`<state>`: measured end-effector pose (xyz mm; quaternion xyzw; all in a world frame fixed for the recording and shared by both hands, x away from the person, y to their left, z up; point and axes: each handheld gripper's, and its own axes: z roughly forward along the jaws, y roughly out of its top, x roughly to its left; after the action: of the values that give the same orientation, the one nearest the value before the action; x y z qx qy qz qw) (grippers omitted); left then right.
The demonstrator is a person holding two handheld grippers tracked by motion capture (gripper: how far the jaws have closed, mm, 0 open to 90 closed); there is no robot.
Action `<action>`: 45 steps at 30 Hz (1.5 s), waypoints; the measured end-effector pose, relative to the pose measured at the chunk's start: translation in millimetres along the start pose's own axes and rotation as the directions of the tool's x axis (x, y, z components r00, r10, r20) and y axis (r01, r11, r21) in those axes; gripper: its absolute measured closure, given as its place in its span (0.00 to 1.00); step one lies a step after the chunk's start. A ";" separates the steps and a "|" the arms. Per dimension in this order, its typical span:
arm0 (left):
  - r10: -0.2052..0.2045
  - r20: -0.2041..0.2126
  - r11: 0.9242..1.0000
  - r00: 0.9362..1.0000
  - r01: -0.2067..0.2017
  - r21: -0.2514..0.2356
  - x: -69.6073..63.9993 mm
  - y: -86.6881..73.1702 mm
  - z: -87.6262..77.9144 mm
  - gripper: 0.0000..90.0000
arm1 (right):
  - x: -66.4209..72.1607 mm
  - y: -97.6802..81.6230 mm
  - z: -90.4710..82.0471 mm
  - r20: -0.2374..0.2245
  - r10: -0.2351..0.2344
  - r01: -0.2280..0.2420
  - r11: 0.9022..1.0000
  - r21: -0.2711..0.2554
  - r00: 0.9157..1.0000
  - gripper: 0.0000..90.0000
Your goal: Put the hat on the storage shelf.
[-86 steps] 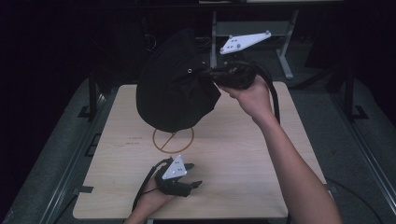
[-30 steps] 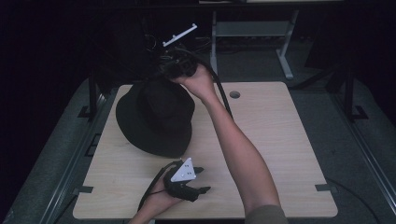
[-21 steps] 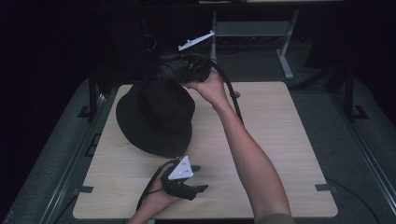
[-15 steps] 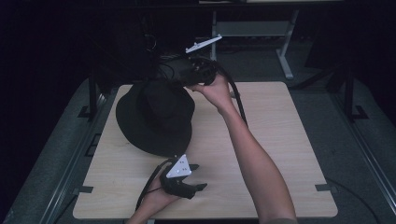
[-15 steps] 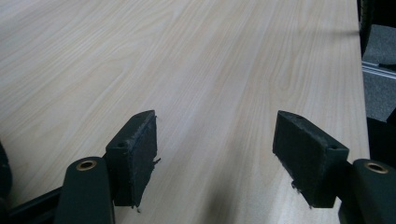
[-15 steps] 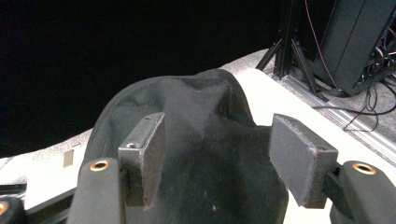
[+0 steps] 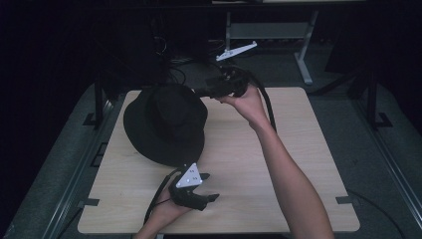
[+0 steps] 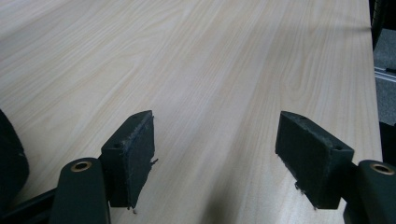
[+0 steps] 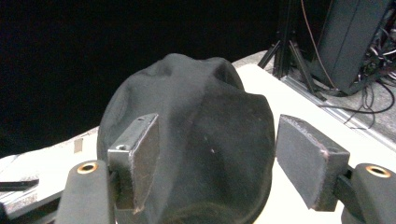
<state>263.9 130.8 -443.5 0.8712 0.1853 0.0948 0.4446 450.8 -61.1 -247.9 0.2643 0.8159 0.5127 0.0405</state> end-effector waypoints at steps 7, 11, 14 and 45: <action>-0.006 -0.003 1.000 1.000 0.006 0.002 0.6 -0.9 0.7 0.31 | -4.8 -11.6 -11.0 0.004 0.014 -0.014 1.000 -0.002 1.000 0.31; -0.005 -0.006 1.000 1.000 0.005 0.002 0.3 -1.1 1.7 0.30 | -6.1 -18.5 -18.7 0.008 0.018 -0.018 1.000 0.000 1.000 0.31; -0.008 -0.008 1.000 1.000 0.008 -0.001 1.1 -1.5 1.6 0.30 | -6.5 -23.9 -24.8 0.008 0.026 -0.026 1.000 0.001 1.000 0.30; -0.035 -0.006 0.999 0.999 0.035 -0.011 6.0 -3.7 -1.4 0.30 | -5.8 -88.1 -49.7 0.030 0.030 -0.031 0.998 0.045 0.999 0.25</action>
<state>268.0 136.2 -445.7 0.8651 0.2013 0.0909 0.4504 404.6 -133.8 -301.2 0.2852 0.8226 0.4904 0.0387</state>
